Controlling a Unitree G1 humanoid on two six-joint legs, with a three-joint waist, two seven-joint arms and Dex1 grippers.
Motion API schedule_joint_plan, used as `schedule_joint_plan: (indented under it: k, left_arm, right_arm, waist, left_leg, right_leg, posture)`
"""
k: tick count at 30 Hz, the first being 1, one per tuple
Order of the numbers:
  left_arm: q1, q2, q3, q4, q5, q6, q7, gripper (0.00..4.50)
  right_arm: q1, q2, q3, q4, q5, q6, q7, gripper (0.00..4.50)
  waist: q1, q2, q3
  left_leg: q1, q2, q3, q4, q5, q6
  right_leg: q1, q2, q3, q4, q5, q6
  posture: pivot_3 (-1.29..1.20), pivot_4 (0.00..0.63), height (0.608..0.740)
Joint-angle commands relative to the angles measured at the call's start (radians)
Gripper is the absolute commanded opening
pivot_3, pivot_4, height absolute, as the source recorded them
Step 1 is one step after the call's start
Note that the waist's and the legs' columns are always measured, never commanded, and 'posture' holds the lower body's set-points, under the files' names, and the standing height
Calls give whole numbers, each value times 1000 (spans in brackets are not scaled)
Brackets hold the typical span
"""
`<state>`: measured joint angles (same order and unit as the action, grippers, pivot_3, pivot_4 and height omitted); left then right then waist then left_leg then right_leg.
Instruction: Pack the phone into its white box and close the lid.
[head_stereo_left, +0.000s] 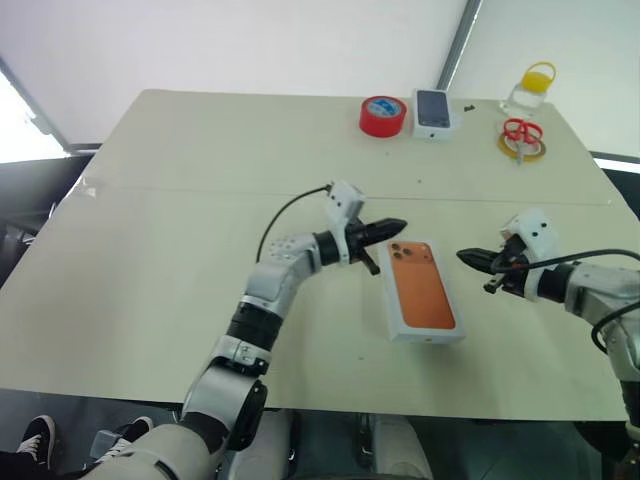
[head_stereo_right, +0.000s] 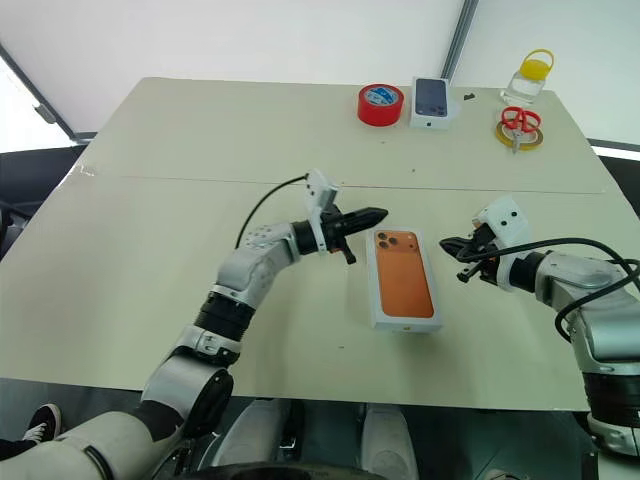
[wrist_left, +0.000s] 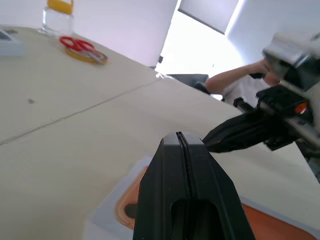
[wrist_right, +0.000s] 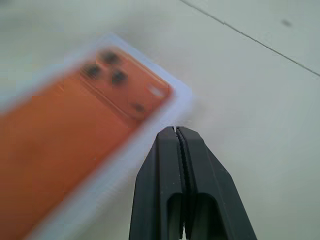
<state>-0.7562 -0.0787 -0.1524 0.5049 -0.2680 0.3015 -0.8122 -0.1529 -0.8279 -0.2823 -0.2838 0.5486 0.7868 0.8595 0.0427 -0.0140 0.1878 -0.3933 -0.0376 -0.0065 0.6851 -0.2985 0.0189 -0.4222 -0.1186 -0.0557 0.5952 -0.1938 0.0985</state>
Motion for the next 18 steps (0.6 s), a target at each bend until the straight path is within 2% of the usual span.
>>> schedule_joint_plan:
  k: [1, 3, 7, 13, 14, 16, 18]
  left_arm:
    - [-31, -2, -44, 80, 71, -59, 16, 0]
    - [-33, 4, -69, 115, 105, -65, 18, 0]
    - [-7, 36, -115, 163, 178, -113, 22, 0]
    - [7, 58, -74, 157, 147, -92, -16, 0]
    - [4, 60, -60, 154, 131, -75, -23, 251]
    - [6, 66, -42, 136, 115, -96, -38, 820]
    - [11, 73, -19, 95, 85, -77, -52, 1684]
  right_arm:
    - [103, -34, -27, -160, 115, 75, 66, 52]
    - [169, -61, 2, -202, 100, 75, 76, 52]
    - [283, -141, 184, -169, -142, -47, 8, 52]
    - [209, -108, 181, -124, -142, -57, -40, 52]
    - [190, -99, 178, -115, -136, -56, -45, 17]
    - [136, -57, 126, -95, -23, 49, -45, 0]
    - [106, -45, 92, -99, 39, 86, -22, 532]
  waist:
    - [0, 0, 0]
    - [-1, 0, 0]
    - [-3, -2, -2]
    - [-3, -10, -9]
    - [-4, -10, -9]
    - [-4, -10, -8]
    - [-3, -9, -8]
  left_leg:
    - [0, 0, -1, 0, 0, 0]
    - [0, 0, 0, 0, 0, 1]
    - [2, 0, 1, 2, -1, 1]
    - [16, 2, -1, 1, -1, 0]
    - [16, 2, -1, 1, -1, 0]
    - [16, 2, -1, 1, -1, 0]
    - [15, 2, -1, 1, -1, 0]
  right_leg:
    - [0, 0, 0, 0, 0, 0]
    - [0, 0, 0, 0, 0, 0]
    - [3, -1, 0, -2, -1, 0]
    - [18, 0, -1, -3, -6, 1]
    - [19, 0, -1, -4, -5, 1]
    - [18, 0, -1, -4, -5, 1]
    - [16, 0, -1, -3, -3, 2]
  posture:
    - [0, 150, 740]
    - [0, 150, 740]
    - [0, 150, 740]
    - [0, 150, 740]
    - [0, 150, 740]
    - [0, 150, 740]
    - [0, 150, 740]
